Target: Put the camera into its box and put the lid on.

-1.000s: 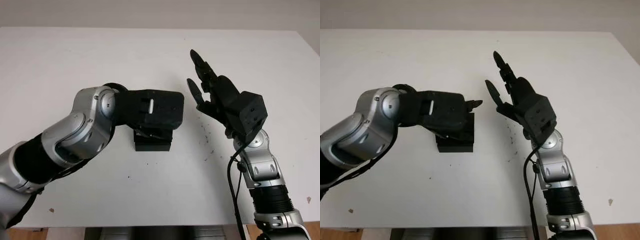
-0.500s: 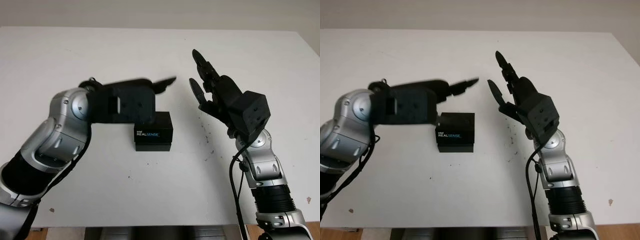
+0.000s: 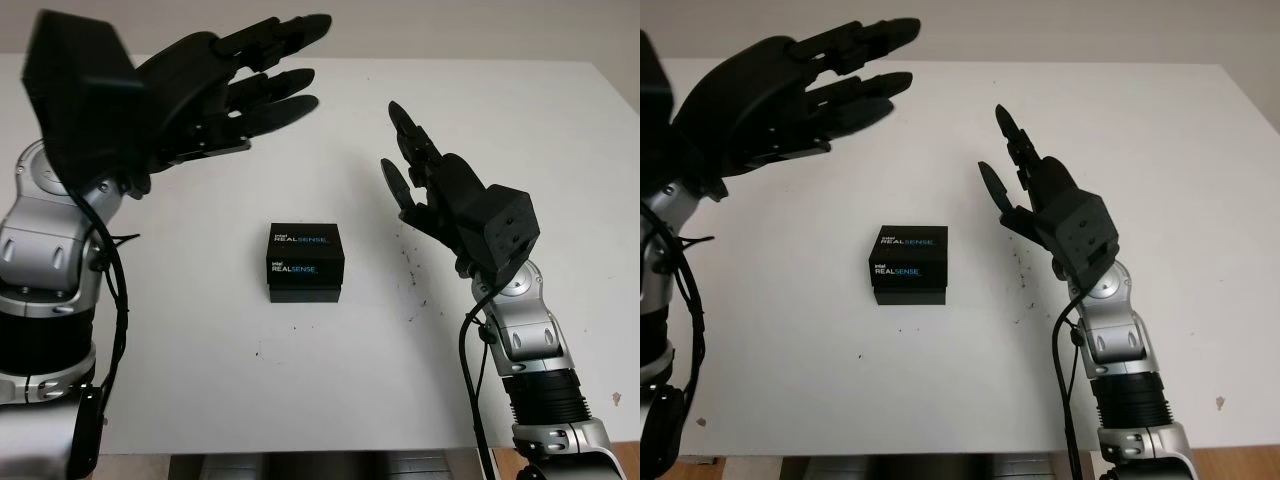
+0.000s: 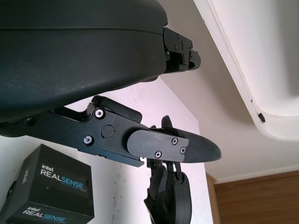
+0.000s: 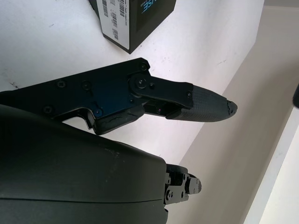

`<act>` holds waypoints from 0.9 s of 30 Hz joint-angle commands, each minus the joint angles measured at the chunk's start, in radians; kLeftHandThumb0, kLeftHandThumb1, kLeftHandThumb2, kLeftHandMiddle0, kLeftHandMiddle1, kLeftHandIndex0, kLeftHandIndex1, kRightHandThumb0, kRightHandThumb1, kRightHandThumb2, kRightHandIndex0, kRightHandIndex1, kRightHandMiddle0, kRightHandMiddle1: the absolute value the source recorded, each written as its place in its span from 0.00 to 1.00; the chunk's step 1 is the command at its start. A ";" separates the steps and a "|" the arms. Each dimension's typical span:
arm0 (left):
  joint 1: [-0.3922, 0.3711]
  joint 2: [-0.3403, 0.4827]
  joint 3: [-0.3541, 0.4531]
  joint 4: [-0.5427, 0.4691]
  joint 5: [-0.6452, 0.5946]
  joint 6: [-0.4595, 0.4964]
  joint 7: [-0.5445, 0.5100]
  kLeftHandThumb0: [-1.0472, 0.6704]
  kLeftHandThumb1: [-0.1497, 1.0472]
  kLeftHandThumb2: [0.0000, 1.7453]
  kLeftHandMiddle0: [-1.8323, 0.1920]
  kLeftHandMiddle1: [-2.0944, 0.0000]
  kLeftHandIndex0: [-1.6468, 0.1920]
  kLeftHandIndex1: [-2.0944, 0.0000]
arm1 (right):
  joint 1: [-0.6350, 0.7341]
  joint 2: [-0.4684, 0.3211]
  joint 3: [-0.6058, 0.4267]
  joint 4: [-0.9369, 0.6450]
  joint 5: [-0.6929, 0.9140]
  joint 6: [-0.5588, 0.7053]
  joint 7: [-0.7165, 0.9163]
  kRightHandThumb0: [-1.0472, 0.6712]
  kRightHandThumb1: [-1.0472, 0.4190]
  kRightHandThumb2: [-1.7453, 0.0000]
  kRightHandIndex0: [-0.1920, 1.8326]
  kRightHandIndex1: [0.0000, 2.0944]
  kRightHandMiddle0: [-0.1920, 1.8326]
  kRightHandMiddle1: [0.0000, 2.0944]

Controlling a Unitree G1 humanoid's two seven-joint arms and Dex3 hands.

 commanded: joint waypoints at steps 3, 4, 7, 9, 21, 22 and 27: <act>-0.033 0.099 -0.015 0.143 -0.003 -0.088 -0.105 0.09 1.00 0.09 0.90 0.99 0.93 0.98 | 0.003 -0.005 -0.010 -0.001 0.009 -0.011 -0.003 0.17 0.00 0.65 0.07 0.03 0.08 0.02; -0.040 0.121 -0.027 0.185 0.001 -0.106 -0.138 0.09 0.99 0.07 0.92 0.99 0.94 0.98 | 0.003 -0.004 -0.011 0.000 0.011 -0.011 -0.003 0.17 0.00 0.65 0.07 0.03 0.08 0.02; -0.043 0.180 -0.072 0.275 0.036 -0.171 -0.211 0.05 0.95 0.03 0.99 1.00 0.99 1.00 | 0.004 -0.001 -0.014 0.003 0.013 -0.018 -0.006 0.17 0.00 0.65 0.07 0.03 0.08 0.03; -0.032 0.198 -0.096 0.320 0.063 -0.238 -0.239 0.03 0.93 0.03 1.00 1.00 1.00 1.00 | 0.005 0.000 -0.016 0.004 0.017 -0.019 -0.005 0.17 0.00 0.65 0.07 0.03 0.08 0.02; 0.041 0.203 -0.197 0.389 0.182 -0.386 -0.270 0.02 0.91 0.03 1.00 1.00 1.00 1.00 | -0.047 0.027 -0.060 0.045 0.116 -0.060 -0.009 0.21 0.00 0.66 0.06 0.02 0.07 0.02; 0.053 0.196 -0.200 0.385 0.186 -0.388 -0.261 0.03 0.91 0.02 1.00 1.00 1.00 1.00 | -0.048 0.026 -0.060 0.044 0.117 -0.059 -0.010 0.20 0.00 0.66 0.06 0.02 0.07 0.02; 0.091 0.167 -0.210 0.354 0.191 -0.374 -0.231 0.01 0.90 0.03 1.00 1.00 1.00 1.00 | -0.049 0.025 -0.061 0.047 0.123 -0.070 -0.007 0.20 0.00 0.66 0.06 0.02 0.07 0.02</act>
